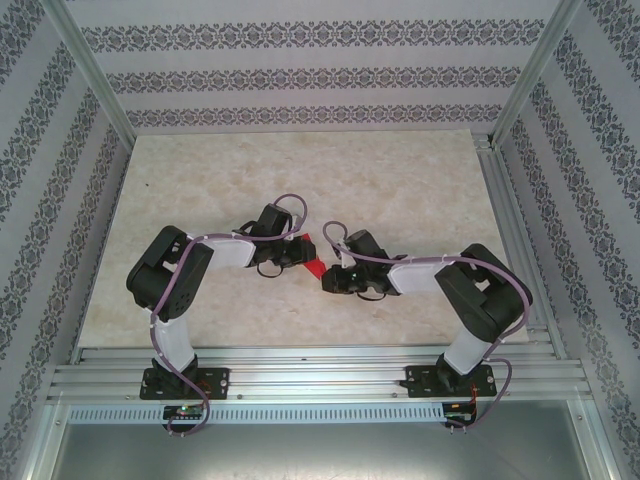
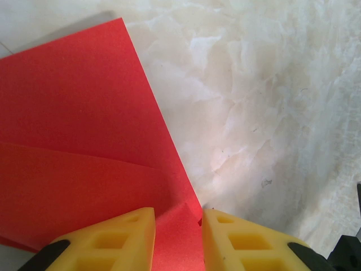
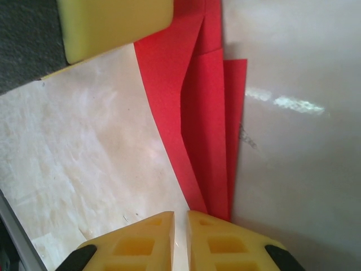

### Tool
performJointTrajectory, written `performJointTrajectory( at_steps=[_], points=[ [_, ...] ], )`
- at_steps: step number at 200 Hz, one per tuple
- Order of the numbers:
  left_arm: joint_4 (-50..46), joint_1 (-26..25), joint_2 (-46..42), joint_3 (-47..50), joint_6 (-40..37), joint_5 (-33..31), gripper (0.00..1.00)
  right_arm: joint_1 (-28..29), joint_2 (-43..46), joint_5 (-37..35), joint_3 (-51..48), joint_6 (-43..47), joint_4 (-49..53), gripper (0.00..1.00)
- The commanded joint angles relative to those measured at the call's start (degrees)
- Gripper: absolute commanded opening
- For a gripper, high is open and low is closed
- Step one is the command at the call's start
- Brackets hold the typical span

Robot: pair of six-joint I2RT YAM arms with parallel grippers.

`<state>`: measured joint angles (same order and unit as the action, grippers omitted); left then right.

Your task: Fold a paper plane with a square sheet of paper (pick it up from the middle)

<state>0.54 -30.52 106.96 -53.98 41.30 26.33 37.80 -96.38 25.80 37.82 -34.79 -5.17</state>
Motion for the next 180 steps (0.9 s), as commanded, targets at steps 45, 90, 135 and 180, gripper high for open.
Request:
performJointTrajectory(
  at_steps=[45,90,135,180],
  points=[
    [-3.33,-0.05,2.63,-0.49,-1.89,-3.01,0.3,-1.41,0.0,3.03,-7.14,0.61,7.5,0.13],
    [-3.35,0.03,2.57,-0.52,-1.87,-2.94,0.3,-1.35,3.87,2.14,-5.68,4.84,15.19,0.09],
    [-3.32,-0.02,2.52,-0.61,-1.89,-2.63,0.3,-1.46,6.09,0.85,-2.81,6.53,17.86,0.07],
    [-3.11,-0.07,2.32,-0.78,-1.73,-2.24,0.3,-1.73,14.07,-1.13,0.65,2.71,11.9,0.13]
  ],
)
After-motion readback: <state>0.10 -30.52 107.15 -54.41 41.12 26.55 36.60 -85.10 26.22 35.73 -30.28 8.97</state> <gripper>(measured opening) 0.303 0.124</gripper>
